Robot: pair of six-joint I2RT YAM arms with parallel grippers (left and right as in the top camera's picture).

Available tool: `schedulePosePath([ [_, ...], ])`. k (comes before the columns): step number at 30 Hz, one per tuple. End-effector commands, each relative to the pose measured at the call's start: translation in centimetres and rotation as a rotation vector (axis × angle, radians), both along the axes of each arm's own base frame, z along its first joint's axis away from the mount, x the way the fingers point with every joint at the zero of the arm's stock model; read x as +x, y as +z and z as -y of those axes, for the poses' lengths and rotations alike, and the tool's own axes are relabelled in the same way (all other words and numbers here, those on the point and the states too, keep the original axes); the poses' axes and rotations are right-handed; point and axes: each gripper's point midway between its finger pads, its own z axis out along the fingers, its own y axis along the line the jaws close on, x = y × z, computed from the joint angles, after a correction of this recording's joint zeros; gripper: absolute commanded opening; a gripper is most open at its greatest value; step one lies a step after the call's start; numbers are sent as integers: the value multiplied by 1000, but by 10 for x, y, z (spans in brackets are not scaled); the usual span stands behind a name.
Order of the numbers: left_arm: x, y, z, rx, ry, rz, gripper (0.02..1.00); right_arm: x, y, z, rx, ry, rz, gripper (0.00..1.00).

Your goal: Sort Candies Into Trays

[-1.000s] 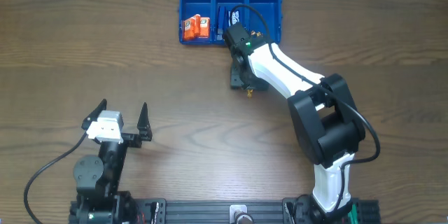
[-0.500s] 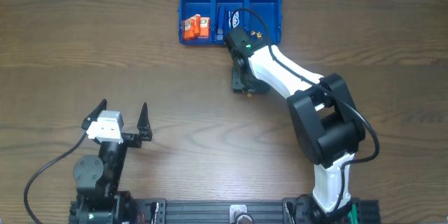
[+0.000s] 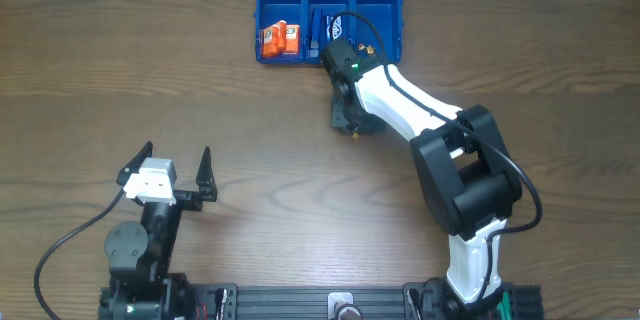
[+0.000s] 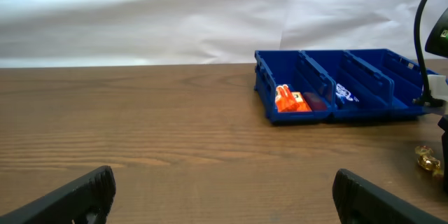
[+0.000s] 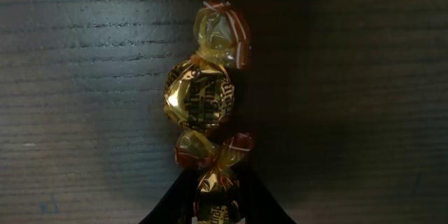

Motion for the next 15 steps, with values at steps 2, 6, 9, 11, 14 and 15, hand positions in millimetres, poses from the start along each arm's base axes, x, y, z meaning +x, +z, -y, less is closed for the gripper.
schedulePosePath([
  [2,-1,-16,2,6,-12,-46,996,-7,2,4,-6,-3,-16,137],
  [6,-1,-16,2,6,-12,-46,998,6,57,-1,50,3,118,128],
  [9,-1,-16,2,6,-12,-46,998,20,104,-1,76,60,239,130],
  [11,-1,-16,2,6,-12,-46,998,35,141,6,63,71,331,128],
  [14,-1,-16,2,6,-12,-46,998,62,185,24,7,25,458,95],
  [15,-1,-16,2,6,-12,-46,998,70,193,26,-2,25,491,88],
])
